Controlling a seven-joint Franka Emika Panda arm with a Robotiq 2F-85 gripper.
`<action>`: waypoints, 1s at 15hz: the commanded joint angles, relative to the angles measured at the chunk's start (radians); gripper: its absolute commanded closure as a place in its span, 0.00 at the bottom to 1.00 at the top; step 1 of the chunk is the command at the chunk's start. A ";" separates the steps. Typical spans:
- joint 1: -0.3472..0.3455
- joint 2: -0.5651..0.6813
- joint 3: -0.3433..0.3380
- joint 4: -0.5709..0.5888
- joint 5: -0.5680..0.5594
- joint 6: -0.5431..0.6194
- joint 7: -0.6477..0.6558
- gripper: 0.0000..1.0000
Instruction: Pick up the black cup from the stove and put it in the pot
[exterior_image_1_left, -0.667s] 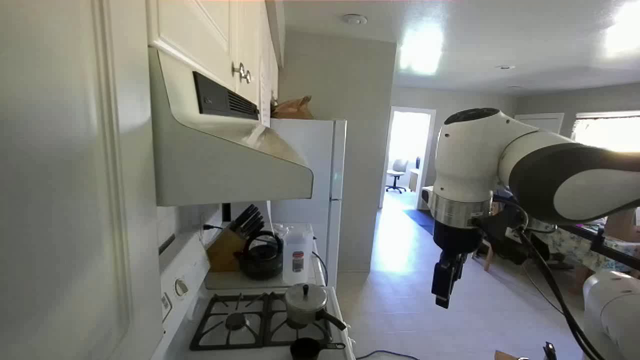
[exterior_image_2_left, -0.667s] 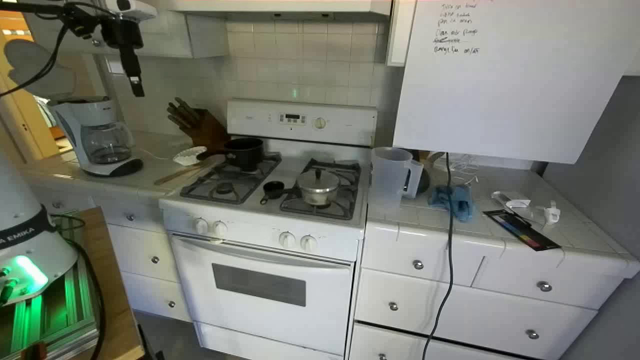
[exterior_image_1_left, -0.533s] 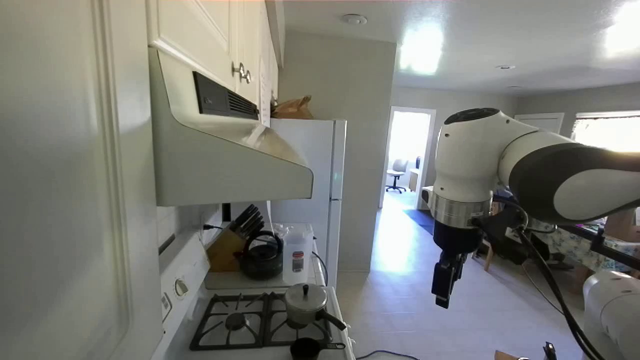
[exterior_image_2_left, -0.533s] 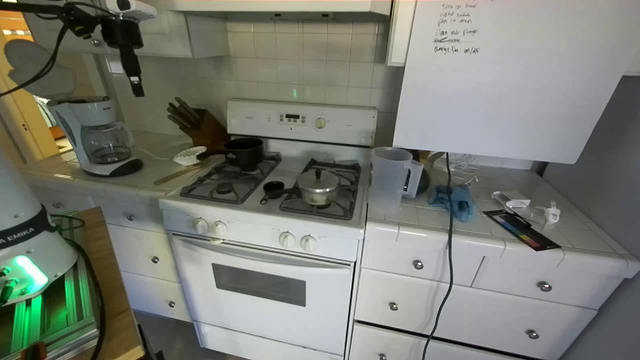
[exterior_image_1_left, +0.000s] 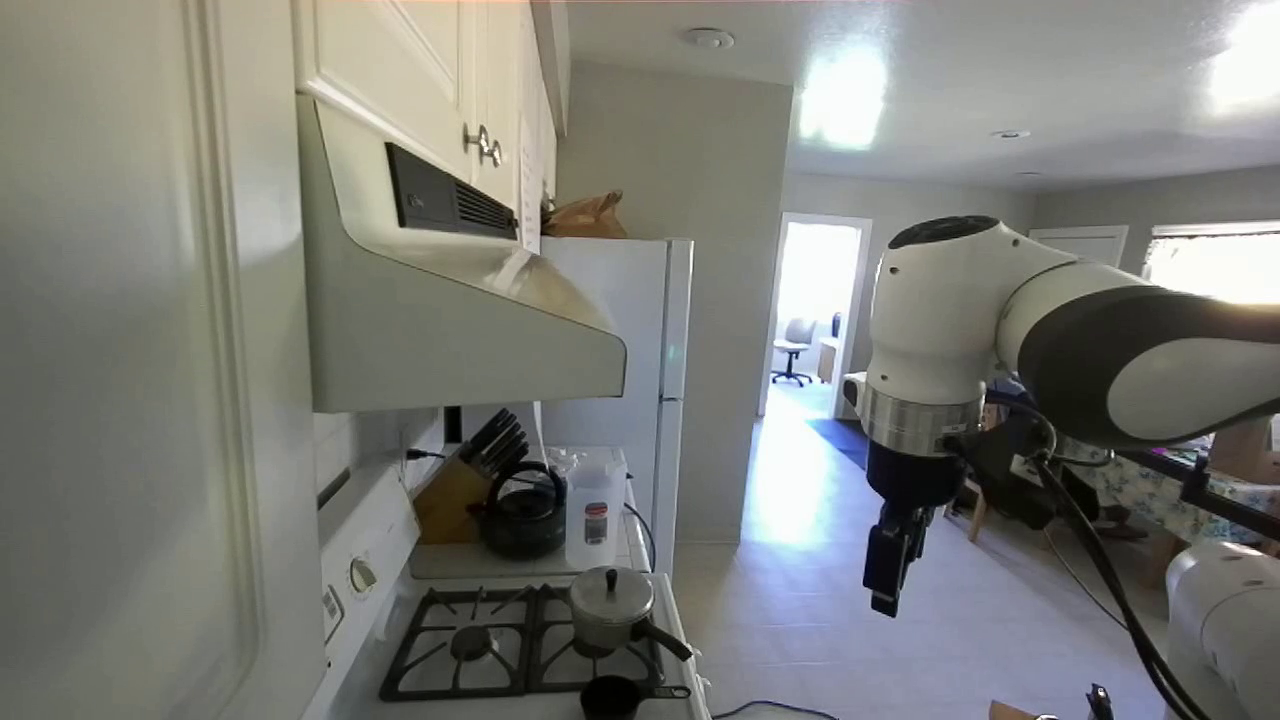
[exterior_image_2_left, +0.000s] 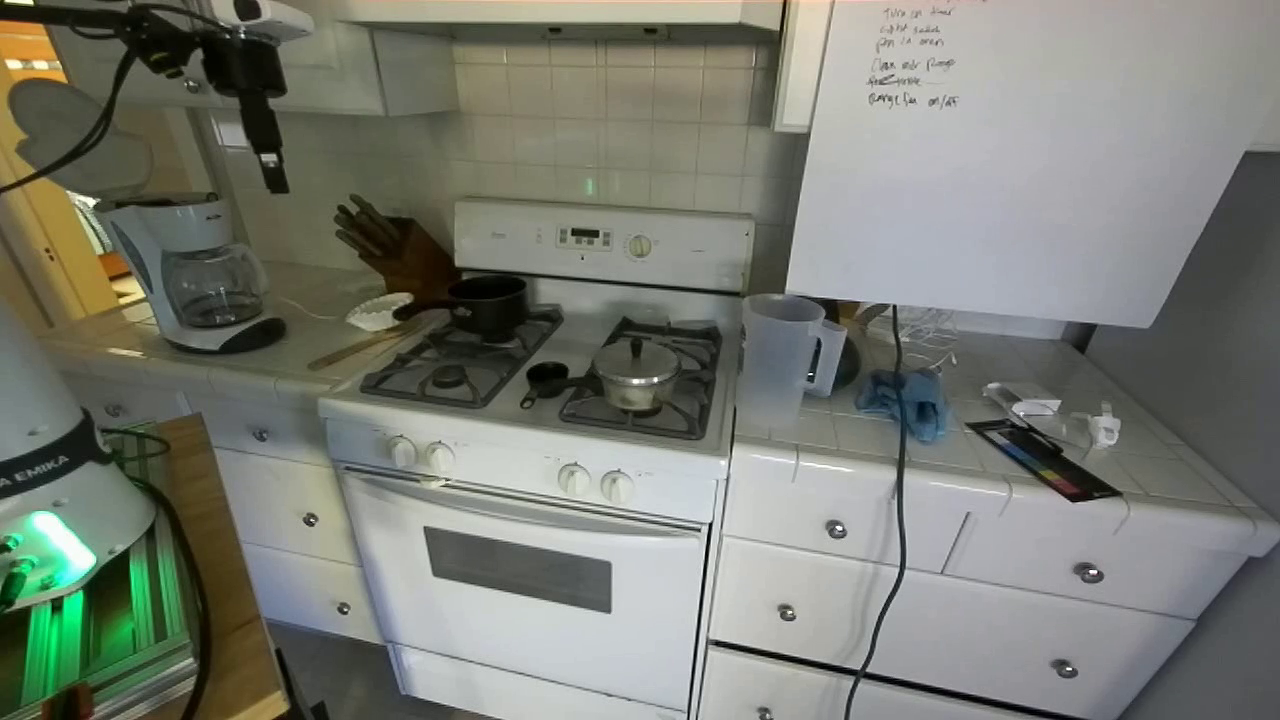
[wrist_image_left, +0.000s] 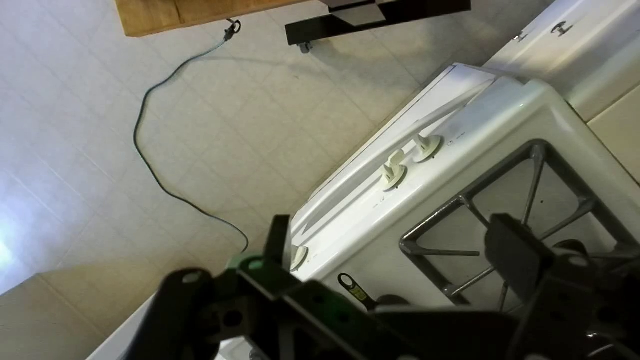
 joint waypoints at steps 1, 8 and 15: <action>0.006 0.012 -0.028 0.001 -0.007 0.004 0.002 0.00; -0.040 0.082 -0.190 -0.032 -0.048 0.142 -0.162 0.00; -0.040 0.162 -0.303 -0.095 -0.124 0.392 -0.453 0.00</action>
